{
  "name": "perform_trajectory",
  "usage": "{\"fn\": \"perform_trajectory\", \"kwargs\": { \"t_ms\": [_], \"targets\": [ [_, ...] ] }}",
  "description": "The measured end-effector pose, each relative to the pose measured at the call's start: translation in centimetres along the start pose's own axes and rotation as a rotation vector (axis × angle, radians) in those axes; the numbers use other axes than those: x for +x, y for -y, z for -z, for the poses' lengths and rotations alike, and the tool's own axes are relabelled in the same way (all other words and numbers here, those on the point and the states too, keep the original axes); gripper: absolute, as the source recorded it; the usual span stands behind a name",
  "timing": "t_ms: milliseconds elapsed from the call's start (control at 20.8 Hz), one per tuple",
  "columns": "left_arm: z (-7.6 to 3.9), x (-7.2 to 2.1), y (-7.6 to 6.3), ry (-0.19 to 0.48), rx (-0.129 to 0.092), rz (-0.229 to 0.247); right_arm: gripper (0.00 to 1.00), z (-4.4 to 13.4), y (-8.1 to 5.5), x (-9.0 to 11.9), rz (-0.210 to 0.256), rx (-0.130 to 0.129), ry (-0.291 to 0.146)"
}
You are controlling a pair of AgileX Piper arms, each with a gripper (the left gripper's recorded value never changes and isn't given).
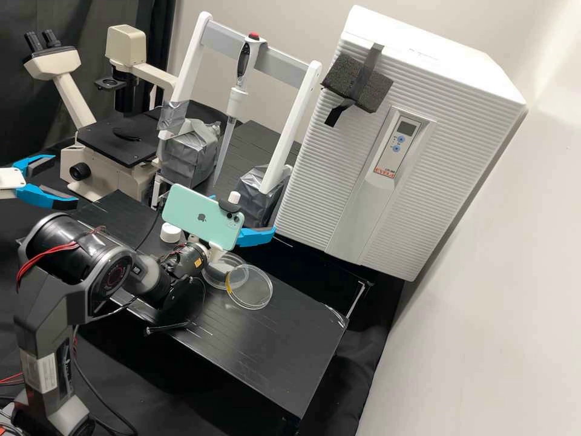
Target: Close the bottle
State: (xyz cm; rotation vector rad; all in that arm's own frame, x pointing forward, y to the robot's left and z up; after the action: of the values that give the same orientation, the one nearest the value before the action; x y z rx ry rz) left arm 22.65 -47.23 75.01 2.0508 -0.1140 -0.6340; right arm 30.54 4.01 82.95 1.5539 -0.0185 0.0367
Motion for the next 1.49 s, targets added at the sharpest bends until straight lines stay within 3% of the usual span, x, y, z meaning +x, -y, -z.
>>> {"fn": "perform_trajectory", "kwargs": {
  "t_ms": [385, 529, 721, 914, 1202, 1346, 1491],
  "targets": [
    [0.0, 0.0, 0.0, 0.001, 0.0, 0.0, 1.0, 0.0, 0.0, 0.0, 0.0, 0.0, 0.0],
    [-0.1, 0.01, 0.0, 0.002, 0.0, 0.001, 1.0, 0.2, -0.2, -1.1, -0.003, 0.008, -0.005],
    [-0.3, 0.07, 0.1, 0.013, 0.001, 0.003, 1.0, 1.2, -0.5, -3.7, -0.001, 0.035, -0.067],
    [-0.4, 0.14, 0.1, 0.016, 0.0, 0.002, 1.0, 1.8, 0.8, -5.3, 0.068, 0.028, -0.116],
    [-0.4, 0.16, 0.1, 0.018, 0.0, 0.003, 1.0, 2.7, 1.7, -6.7, 0.152, -0.043, -0.203],
    [-0.4, 0.16, 0.1, 0.018, 0.0, 0.003, 1.0, 2.2, 2.0, -7.4, 0.2, -0.088, -0.218],
    [-0.4, 0.16, 0.1, 0.018, 0.0, 0.003, 1.0, 1.5, 2.2, -7.9, 0.224, -0.09, -0.204]
  ]
}}
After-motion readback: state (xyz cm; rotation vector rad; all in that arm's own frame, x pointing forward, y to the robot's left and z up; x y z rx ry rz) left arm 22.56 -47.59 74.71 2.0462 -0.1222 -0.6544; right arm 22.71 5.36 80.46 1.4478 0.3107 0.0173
